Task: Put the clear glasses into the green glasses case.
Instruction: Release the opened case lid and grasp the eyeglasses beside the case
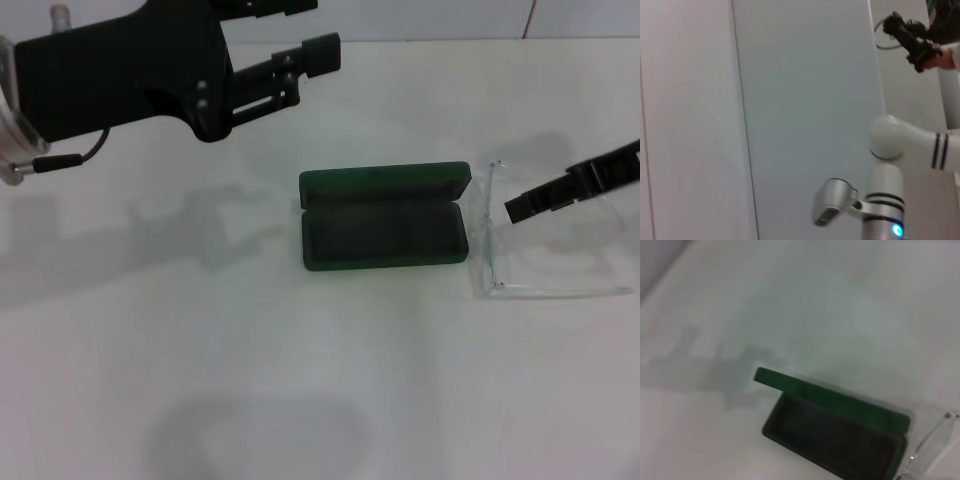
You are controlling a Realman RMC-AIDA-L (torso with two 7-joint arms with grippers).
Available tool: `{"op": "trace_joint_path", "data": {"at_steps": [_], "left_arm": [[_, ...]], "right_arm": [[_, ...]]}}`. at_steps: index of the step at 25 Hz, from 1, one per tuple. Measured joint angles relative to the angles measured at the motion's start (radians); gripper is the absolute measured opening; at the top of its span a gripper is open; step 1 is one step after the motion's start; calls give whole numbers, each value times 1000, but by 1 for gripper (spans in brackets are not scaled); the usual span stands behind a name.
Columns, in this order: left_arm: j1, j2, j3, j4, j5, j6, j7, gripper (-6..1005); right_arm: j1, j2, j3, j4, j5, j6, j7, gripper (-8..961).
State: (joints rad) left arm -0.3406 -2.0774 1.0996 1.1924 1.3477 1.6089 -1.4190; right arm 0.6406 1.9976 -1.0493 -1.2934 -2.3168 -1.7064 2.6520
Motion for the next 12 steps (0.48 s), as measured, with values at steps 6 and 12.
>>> {"op": "trace_joint_path", "data": {"at_steps": [6, 12], "left_arm": [[-21, 9, 0, -29, 21, 40, 71, 487], [-49, 9, 6, -64, 29, 45, 119, 486]], "right_arm": [[138, 10, -9, 43, -173, 15, 131, 693], [244, 16, -39, 178, -285, 41, 184, 693]]}}
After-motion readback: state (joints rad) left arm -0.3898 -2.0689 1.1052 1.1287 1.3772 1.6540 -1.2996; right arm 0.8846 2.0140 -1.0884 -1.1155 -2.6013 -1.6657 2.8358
